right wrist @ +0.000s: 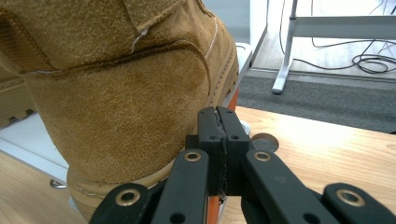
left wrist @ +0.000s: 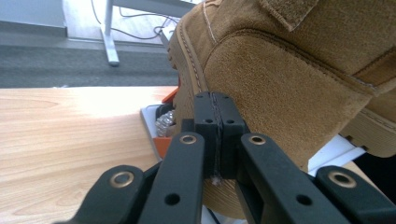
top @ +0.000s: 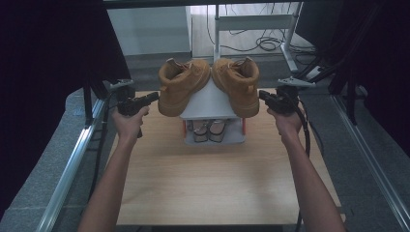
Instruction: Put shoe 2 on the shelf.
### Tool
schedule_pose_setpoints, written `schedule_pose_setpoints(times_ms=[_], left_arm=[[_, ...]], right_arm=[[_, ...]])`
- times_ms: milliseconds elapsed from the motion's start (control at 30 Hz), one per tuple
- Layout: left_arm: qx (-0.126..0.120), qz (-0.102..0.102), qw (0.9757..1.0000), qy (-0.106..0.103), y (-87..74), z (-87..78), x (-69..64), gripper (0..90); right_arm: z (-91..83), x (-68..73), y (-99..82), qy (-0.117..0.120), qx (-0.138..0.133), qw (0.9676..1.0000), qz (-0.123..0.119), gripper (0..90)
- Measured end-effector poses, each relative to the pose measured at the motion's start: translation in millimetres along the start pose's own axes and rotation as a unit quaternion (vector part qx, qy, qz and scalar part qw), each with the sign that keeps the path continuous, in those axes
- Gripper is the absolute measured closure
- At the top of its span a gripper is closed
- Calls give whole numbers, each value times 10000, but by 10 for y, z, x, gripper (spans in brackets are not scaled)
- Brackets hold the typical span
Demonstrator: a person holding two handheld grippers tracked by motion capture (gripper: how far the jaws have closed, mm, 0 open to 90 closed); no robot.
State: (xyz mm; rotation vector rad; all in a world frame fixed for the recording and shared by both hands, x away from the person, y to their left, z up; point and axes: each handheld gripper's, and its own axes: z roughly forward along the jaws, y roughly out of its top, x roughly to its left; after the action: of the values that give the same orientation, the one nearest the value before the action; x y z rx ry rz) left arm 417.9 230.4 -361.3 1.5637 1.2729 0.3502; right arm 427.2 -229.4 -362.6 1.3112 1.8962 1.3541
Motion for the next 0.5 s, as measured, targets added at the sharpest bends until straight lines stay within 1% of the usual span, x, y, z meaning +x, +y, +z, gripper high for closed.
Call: schedule_pose_setpoints(times_ms=[133,267,333,367,400,467,500], left_arm=[[20,-32,10000,-46,3,14,-24,900],[75,74,9999,-101,-8,48,-111,900],[67,115,9999,-9,-6,51,-142,900],[65,109,9999,2,-4,51,-142,900],[63,87,9999,-28,-4,53,-135,900],[82,-14,9999,-140,-9,65,-131,900],[67,1,9999,-145,-13,72,-143,900]], right_arm=[[7,22,3,-57,-22,10000,-22,894],[15,46,6,-97,-45,9999,-66,894],[14,64,12,-146,-36,9998,-94,895],[17,74,17,-107,-43,9999,-85,895],[19,86,18,-120,-47,9999,-96,895],[24,104,19,-158,-56,9997,-152,895],[25,109,20,-160,-61,9998,-134,895]])
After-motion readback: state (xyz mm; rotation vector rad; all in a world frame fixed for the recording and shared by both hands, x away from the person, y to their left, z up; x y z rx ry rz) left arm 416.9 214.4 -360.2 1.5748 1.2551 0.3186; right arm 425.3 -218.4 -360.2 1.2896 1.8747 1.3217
